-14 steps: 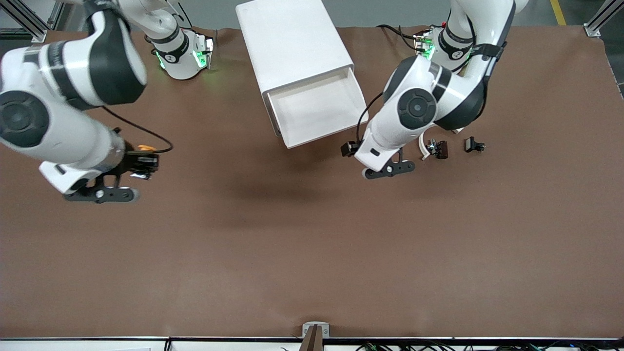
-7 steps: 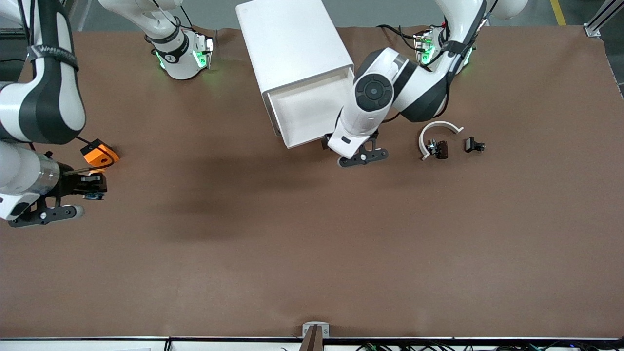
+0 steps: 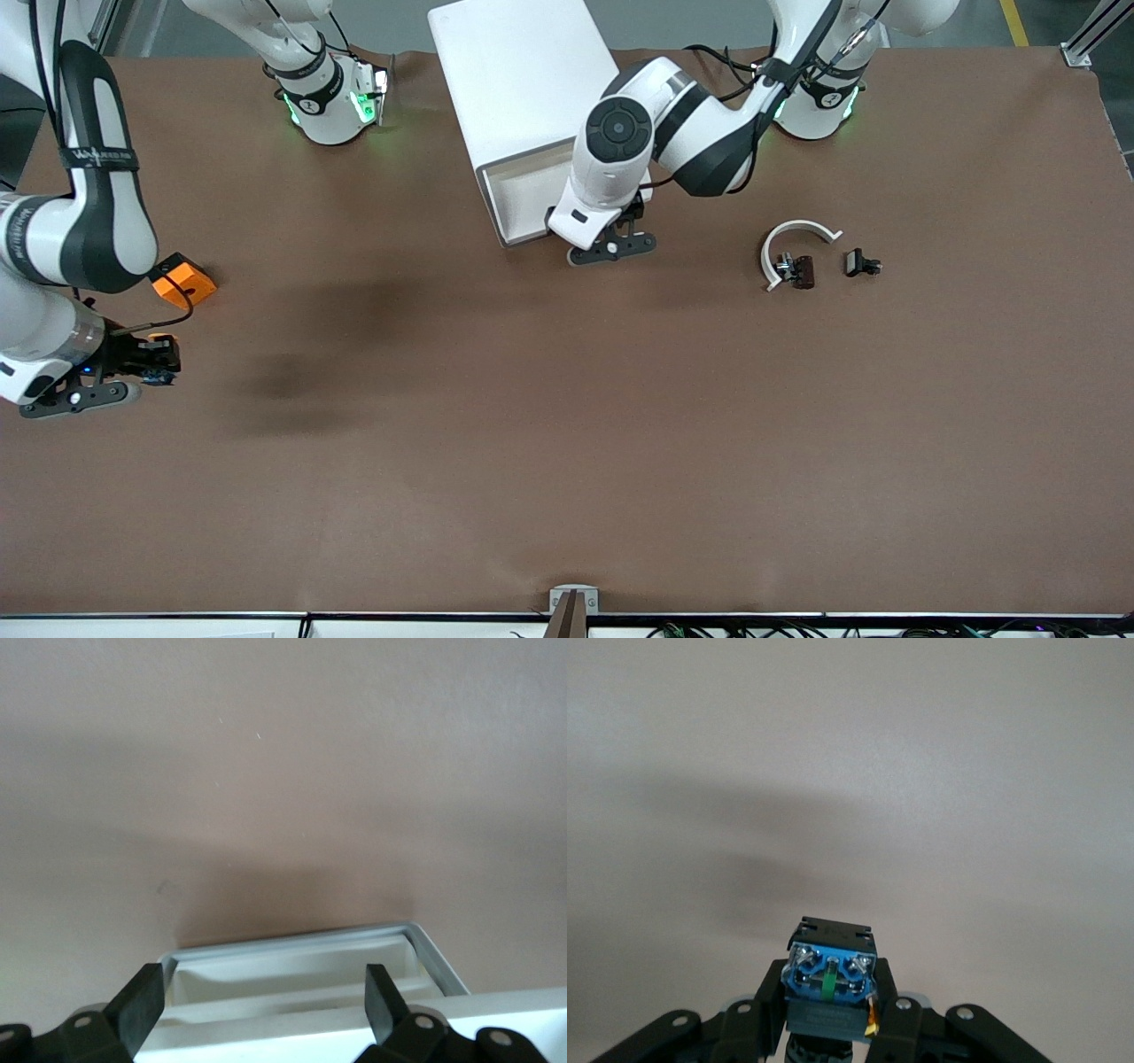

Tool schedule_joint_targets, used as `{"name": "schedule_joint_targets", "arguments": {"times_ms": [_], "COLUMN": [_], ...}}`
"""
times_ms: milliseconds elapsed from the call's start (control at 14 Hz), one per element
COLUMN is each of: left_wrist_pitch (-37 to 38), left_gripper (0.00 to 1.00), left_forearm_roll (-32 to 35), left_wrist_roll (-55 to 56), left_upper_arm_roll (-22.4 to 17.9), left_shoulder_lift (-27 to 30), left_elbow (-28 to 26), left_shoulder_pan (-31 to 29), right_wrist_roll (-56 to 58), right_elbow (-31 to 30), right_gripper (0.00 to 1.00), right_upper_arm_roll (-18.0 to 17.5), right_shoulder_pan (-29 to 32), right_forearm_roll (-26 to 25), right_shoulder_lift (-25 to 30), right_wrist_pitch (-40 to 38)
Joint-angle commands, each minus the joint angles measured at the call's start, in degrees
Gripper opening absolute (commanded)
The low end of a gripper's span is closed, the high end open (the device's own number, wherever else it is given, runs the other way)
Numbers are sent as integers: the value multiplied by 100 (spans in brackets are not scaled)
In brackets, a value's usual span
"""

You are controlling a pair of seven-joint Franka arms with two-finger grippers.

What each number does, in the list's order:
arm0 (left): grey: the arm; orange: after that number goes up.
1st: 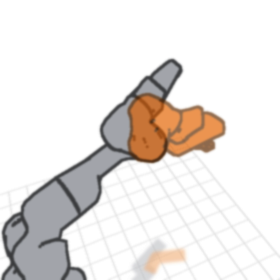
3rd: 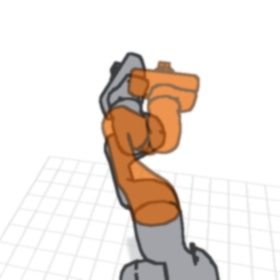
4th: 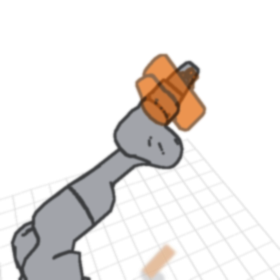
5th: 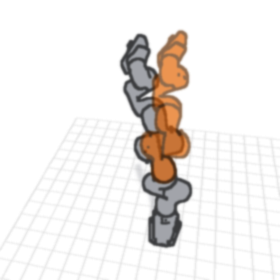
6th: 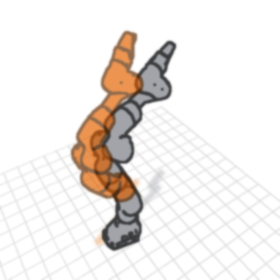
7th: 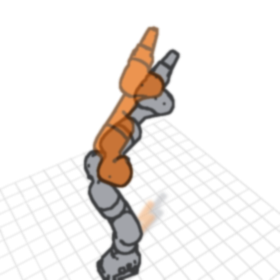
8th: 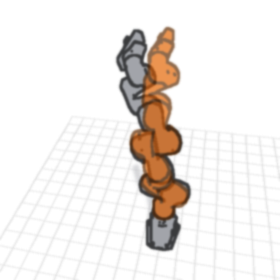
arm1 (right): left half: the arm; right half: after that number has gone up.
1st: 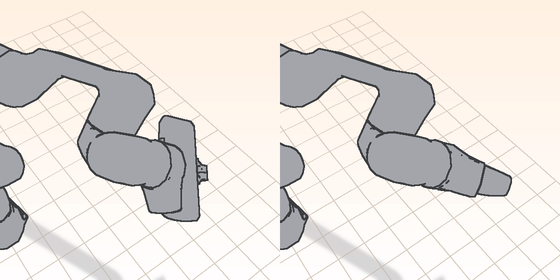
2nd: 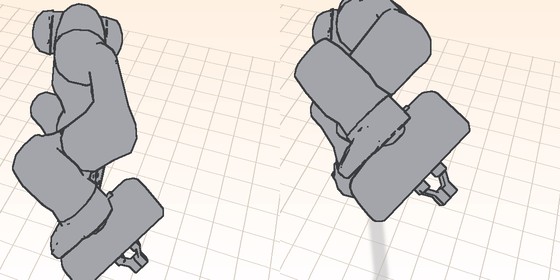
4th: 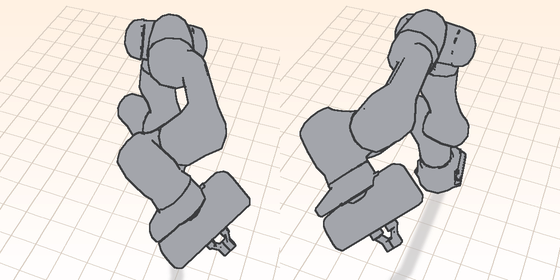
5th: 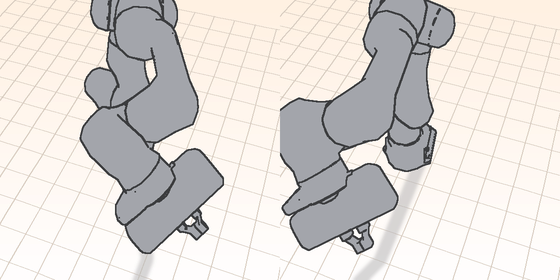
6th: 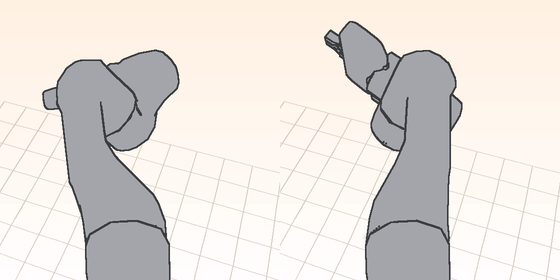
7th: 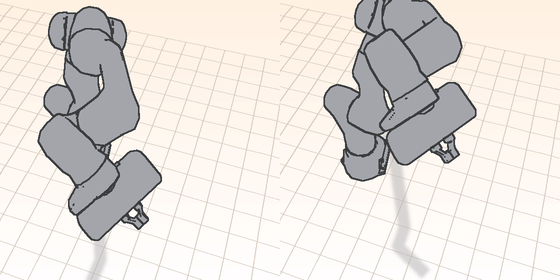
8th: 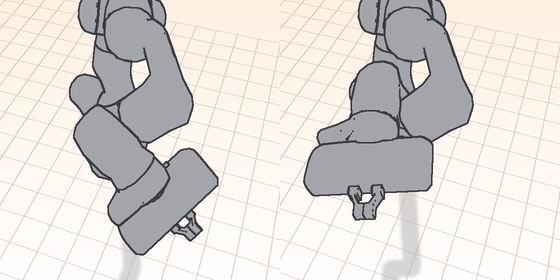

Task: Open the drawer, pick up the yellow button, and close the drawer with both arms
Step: 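Push the drawer shut with the left gripper while the right gripper holds the button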

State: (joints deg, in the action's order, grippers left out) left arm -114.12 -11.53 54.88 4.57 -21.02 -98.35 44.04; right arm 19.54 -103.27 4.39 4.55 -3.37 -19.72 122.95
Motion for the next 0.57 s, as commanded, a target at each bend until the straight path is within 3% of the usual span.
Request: {"name": "schedule_joint_targets", "arguments": {"times_ms": [0,214,500], "left_wrist_pitch": [4,48,136], "left_gripper": [100,100,100], "left_forearm_roll": [72,-24,-910], "left_wrist_roll": [268,409,410], "left_upper_arm_roll": [297,492,544], "left_shoulder_lift": [124,159,133], "left_elbow": [-157,-210,-237], "left_shoulder_pan": [-1,-19,-19], "right_wrist_roll": [6,6,-90], "right_elbow": [-981,-1344,-1388], "right_gripper": [20,20,20], "right_upper_arm_roll": [-122,-114,-122], "right_shoulder_pan": [134,195,371], "right_forearm_roll": [-120,-120,-102], "right_shoulder_lift": [293,188,-75], "right_wrist_pitch": [999,1740,1759]}}
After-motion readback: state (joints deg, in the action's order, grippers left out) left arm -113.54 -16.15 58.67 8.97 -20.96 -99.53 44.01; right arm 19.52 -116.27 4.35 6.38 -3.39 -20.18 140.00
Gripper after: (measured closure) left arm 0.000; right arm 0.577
